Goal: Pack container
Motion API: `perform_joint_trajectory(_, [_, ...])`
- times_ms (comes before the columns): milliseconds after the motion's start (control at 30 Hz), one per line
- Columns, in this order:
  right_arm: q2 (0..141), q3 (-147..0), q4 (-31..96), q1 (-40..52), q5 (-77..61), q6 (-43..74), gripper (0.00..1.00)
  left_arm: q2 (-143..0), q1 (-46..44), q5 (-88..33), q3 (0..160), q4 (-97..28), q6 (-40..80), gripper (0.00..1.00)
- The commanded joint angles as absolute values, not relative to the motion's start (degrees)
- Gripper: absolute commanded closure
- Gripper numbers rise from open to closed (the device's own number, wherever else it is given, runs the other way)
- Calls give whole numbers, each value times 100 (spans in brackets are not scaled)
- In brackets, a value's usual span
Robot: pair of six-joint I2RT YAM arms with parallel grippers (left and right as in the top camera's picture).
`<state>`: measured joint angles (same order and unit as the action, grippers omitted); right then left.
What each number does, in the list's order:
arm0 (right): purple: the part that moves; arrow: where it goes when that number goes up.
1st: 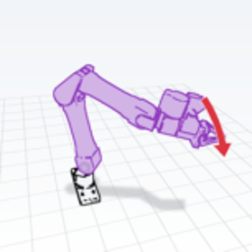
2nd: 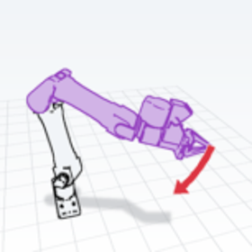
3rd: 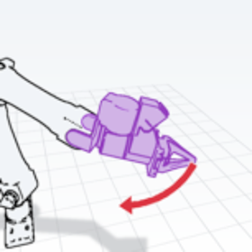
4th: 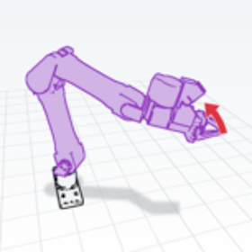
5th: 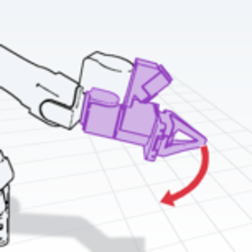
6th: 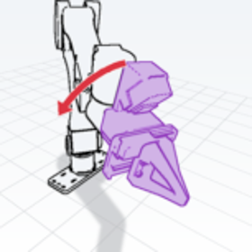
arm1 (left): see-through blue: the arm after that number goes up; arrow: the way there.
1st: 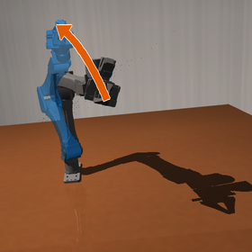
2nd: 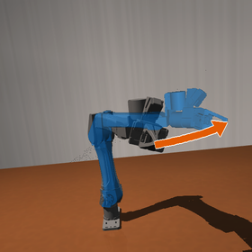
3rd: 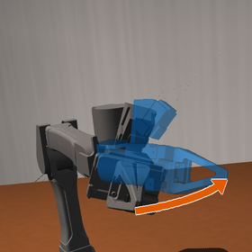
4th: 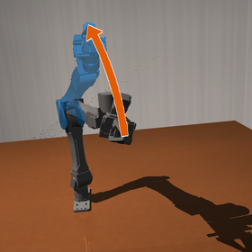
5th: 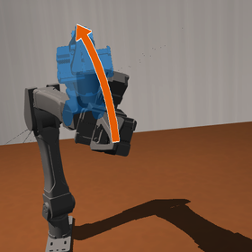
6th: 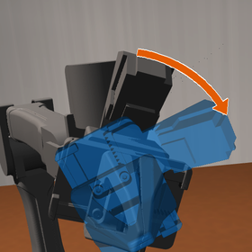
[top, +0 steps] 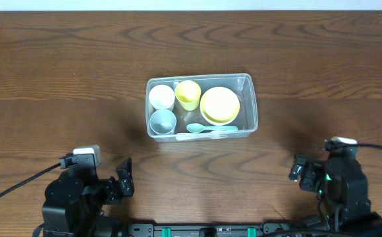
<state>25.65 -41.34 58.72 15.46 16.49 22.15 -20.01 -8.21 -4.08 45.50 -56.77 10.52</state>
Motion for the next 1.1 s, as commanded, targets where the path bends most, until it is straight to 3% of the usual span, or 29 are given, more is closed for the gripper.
perform_joint_trajectory(0, [2018, -4014, 5610, 1566, 1785, 2071, 1, -1984, -808, -342, 4539, -5688, 1083, 2])
perform_joint_trajectory(400, [78, -2502, 3509, 1278, 930, 320, 1, -1984, -808, -342, 4539, -5688, 1083, 2])
perform_joint_trajectory(800, [32, -530, -217, 729, 574, -54, 1, -1984, -808, -342, 4539, -5688, 1083, 2])
perform_joint_trajectory(1067, [27, -32, -180, 375, -266, -545, 1, -1984, -808, -342, 4539, -5688, 1083, 2])
